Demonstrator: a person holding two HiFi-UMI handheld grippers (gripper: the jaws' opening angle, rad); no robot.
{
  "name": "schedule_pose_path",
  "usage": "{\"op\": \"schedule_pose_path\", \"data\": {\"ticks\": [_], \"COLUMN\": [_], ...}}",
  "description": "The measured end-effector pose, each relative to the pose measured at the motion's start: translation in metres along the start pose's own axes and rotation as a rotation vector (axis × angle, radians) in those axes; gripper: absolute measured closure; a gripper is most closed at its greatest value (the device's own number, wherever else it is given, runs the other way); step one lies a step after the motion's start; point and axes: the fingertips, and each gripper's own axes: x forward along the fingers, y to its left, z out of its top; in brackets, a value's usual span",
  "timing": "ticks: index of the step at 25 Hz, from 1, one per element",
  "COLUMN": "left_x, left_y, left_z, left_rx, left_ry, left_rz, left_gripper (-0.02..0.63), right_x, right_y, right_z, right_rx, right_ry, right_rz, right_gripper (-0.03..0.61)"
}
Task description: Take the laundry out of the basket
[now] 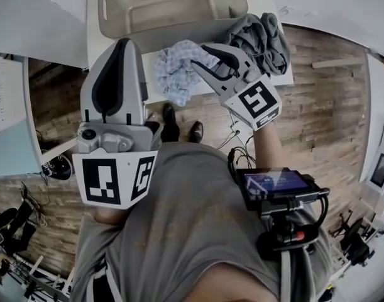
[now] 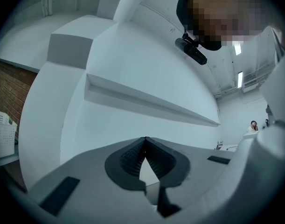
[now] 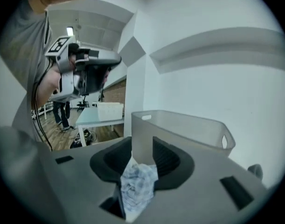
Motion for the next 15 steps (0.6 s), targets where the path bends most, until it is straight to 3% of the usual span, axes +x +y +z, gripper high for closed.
{"op": "schedule_pose_path", "data": {"ticks": [4,10,15], "left_x": [-0.002,0.009,0.021], "left_y": [-0.009,-0.038,-0.046], "left_z": [0.003,0.000,-0.007], "left_rx": [0.013,0.067,0.086], "left_ry": [-0.017,-0.024,-0.028], "left_rz": [-0.007,-0.001,-0.016], "left_gripper": [0.606,0.606,0.606], "right_x": [-0.019,-0.056,-0.062], "right_y": [0.003,-0.018,-0.024], "right_z": [0.059,0.113,0.131], "right_rx": [-0.007,0.100,0.100], "right_ry": [-0.195,-0.351,-0.396], "right_rz": [-0.056,-0.200,-0.245], "right_gripper": [0.551,0.564,0.566]}}
